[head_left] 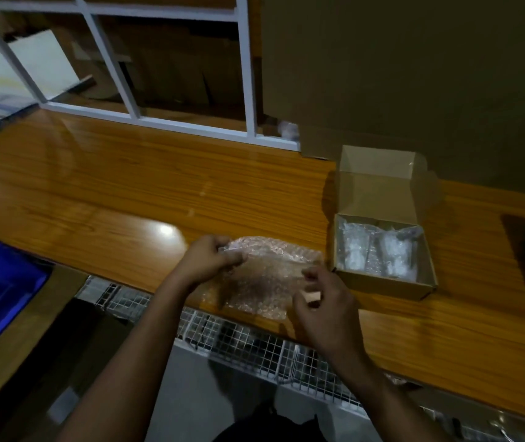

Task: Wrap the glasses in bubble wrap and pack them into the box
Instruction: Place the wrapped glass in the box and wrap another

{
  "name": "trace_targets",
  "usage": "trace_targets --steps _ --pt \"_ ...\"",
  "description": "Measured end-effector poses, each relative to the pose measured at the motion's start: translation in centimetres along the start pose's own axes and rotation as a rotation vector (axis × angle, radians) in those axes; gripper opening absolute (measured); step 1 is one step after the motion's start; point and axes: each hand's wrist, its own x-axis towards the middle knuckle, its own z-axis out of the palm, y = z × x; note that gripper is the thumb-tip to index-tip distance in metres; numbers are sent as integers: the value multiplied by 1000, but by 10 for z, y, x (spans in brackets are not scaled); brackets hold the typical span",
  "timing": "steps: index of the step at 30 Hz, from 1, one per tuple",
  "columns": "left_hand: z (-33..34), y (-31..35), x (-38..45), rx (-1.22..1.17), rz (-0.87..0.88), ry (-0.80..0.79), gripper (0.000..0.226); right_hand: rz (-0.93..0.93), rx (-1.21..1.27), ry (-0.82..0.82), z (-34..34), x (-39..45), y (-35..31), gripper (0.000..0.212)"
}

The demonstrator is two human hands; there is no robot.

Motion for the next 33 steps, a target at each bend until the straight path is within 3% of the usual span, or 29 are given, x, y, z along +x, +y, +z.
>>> trace_targets --steps 3,6,9,12,16,18,19,21,23,26,27,29,33 --pt "-9 10 -10 -105 55 -69 8 -151 -68 78 -1 21 -13 49" --pt "-17 18 -16 -265 52 -97 24 -70 -57 124 -8 46 -22 69" --pt "-25 24 -21 -436 16 -135 34 -66 13 -14 -24 67 -23 88" --pt "-32 27 -23 -532 21 -216 28 -219 31 -191 -42 88 -24 97" --pt "-37 26 -14 -658 -2 -338 51 -445 -63 -201 -50 107 -36 107" --pt "-32 35 -15 -728 -22 -364 63 -555 -154 -196 -47 113 -39 101" --pt "-27 41 -17 -713 -32 -351 53 -600 -212 -189 -44 115 -39 97" --pt "-18 60 -27 -702 -54 -250 11 -644 -319 -168 -36 117 -34 98" --pt "-15 82 -47 -730 -90 -188 31 -634 -414 -152 -27 118 -25 105" --pt "-23 48 -23 -839 -168 -319 33 -618 -489 -156 -11 116 -13 110" --pt "-26 41 -18 -843 -140 -399 56 -610 -484 -162 -4 115 -12 110" --pt "-29 36 -15 -835 -179 -389 84 -605 -448 -128 9 111 -11 113" --pt "-31 33 -11 -942 -256 -319 95 -712 -357 28 36 98 -3 108"
